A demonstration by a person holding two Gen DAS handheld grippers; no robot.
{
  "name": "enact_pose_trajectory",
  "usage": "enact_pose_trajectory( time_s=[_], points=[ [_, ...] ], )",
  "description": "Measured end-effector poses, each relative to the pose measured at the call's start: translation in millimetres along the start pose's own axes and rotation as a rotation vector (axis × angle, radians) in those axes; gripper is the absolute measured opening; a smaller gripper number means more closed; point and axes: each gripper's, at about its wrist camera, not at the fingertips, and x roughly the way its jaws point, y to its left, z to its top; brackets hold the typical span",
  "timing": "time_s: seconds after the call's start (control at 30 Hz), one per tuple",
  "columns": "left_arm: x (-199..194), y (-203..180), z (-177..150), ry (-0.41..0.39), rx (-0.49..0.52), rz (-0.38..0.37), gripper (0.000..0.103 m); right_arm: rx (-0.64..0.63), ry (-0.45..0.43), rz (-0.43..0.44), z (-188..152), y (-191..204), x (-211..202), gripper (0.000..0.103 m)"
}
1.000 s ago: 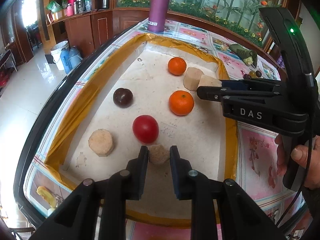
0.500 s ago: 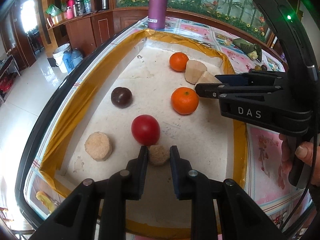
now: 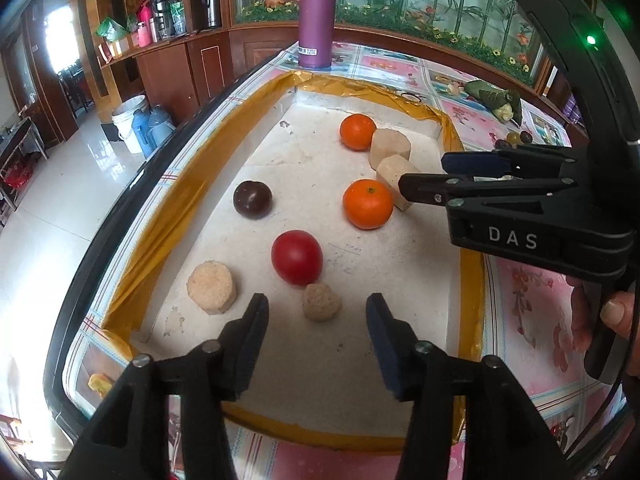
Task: Organize fruits
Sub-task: 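Carry the beige piece and tan ball into the tray while opening both tools, then lift both open tools out of the tray back over the table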
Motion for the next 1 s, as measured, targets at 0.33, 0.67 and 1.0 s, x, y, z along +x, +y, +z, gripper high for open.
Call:
enact_pose_trajectory(
  time_s=[0.33,0.67,1.0],
  points=[
    [-14,5,-4,-0.026,-0.026,0.016,0.066,0.074,-0.059,-0.021,-21,-3,-41,0.063],
    [-27,-21,2,-0.083,0.039,0.052,0.077,0.207,-0.075,-0.069,-63,-34,-79,0.064],
    [-23,-91,12,-0.085,0.154,-0.013,0.084,0.327,-0.084,-0.146,-113,-79,-114,0.065]
  ],
)
